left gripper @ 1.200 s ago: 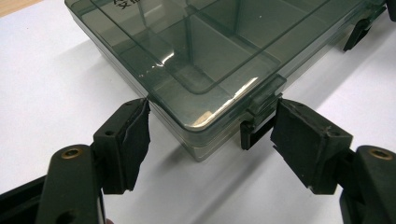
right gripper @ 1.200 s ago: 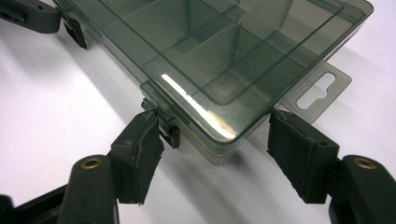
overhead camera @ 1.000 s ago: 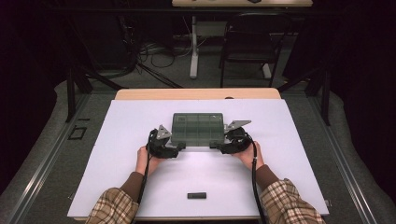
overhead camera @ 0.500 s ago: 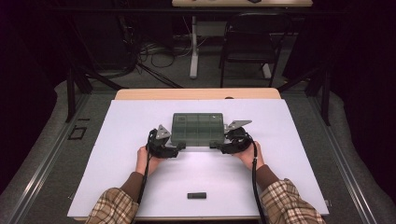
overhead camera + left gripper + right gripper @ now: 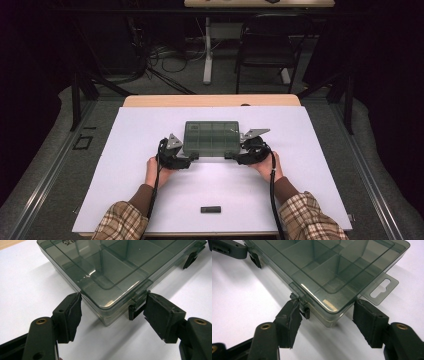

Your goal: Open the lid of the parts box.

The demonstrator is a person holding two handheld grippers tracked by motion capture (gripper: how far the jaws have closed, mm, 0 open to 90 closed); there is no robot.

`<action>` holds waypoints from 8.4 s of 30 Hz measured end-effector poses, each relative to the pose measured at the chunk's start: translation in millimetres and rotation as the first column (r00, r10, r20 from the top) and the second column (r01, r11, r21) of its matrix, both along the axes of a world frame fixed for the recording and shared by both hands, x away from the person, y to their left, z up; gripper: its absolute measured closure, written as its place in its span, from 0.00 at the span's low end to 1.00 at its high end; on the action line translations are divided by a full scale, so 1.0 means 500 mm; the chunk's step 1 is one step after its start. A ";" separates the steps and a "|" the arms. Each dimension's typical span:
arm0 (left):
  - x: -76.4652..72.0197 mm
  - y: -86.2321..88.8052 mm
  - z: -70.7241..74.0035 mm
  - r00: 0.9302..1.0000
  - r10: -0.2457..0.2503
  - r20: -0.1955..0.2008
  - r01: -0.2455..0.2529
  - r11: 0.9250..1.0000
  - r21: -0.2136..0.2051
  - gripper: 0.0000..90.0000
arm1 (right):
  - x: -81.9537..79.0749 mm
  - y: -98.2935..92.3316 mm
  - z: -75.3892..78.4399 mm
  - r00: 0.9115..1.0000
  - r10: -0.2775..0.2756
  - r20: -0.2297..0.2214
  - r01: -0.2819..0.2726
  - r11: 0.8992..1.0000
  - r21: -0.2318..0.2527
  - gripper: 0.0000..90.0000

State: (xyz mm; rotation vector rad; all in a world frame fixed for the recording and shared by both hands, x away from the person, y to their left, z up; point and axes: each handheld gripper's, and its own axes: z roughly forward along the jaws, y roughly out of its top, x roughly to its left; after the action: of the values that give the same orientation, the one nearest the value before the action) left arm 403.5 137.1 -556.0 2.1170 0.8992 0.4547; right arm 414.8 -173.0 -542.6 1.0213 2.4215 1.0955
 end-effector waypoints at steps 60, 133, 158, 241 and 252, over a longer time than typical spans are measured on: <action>-0.024 -0.005 0.034 0.979 0.030 0.202 -0.039 0.998 0.039 0.44 | -0.010 -0.017 0.024 0.999 -0.016 0.047 0.013 0.998 0.059 0.57; -0.023 0.011 0.051 0.954 0.045 0.297 -0.051 0.999 0.013 0.65 | -0.026 -0.014 0.048 0.955 -0.061 0.289 0.051 0.998 0.041 0.65; -0.015 0.007 0.066 0.950 0.054 0.308 -0.067 0.997 0.032 0.65 | -0.022 -0.003 0.065 0.947 -0.076 0.312 0.074 0.997 0.017 0.65; 0.152 0.017 0.128 0.970 0.099 0.224 -0.093 0.995 -0.038 0.89 | 0.145 0.007 0.105 0.951 -0.266 0.155 0.257 0.963 0.077 0.88; 0.169 0.009 0.106 0.974 0.114 0.197 -0.113 0.993 -0.017 0.90 | 0.157 0.006 0.092 0.949 -0.280 0.147 0.271 0.959 0.076 0.90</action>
State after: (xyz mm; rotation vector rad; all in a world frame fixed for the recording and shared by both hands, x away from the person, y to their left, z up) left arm 488.1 141.8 -503.1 1.9808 0.9074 0.7071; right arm 493.4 -169.8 -496.6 1.1999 2.0610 1.1022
